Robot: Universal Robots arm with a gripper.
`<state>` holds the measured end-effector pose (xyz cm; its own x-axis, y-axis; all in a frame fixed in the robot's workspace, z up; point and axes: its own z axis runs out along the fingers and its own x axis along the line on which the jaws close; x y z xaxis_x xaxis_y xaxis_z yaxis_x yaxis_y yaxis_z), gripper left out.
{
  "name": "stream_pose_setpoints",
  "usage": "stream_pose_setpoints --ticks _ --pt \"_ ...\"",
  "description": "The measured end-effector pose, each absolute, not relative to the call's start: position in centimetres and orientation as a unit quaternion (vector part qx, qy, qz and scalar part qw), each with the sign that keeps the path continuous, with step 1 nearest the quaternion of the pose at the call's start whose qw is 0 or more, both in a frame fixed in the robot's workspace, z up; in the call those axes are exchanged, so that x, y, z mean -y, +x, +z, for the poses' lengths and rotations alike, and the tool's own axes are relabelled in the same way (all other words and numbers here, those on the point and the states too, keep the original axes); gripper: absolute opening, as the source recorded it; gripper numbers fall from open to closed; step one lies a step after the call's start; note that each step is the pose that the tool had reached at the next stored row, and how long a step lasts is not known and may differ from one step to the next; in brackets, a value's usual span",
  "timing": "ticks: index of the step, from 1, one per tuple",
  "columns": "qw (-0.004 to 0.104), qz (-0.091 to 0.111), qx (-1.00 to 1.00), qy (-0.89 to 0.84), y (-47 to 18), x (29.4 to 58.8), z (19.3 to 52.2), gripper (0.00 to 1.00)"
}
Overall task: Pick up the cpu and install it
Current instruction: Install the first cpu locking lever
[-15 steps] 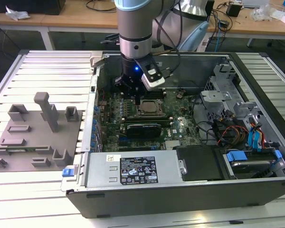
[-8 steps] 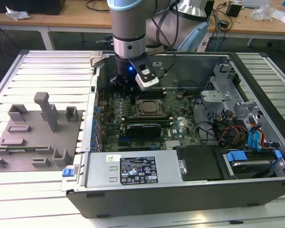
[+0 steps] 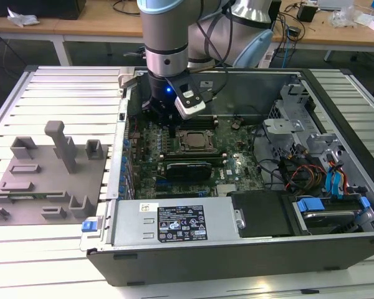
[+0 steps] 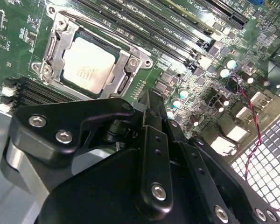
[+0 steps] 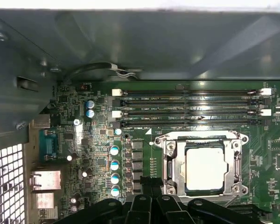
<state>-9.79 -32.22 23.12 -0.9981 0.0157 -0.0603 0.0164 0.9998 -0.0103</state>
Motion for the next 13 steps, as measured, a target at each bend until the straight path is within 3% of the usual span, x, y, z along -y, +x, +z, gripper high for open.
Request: stream_pose_setpoints --ticks 6,13 --pt "0.03 0.021 -0.999 0.009 -10.1 32.2 23.1 0.11" --pt "0.031 0.022 -0.999 0.009 -10.1 32.2 24.4 0.11"
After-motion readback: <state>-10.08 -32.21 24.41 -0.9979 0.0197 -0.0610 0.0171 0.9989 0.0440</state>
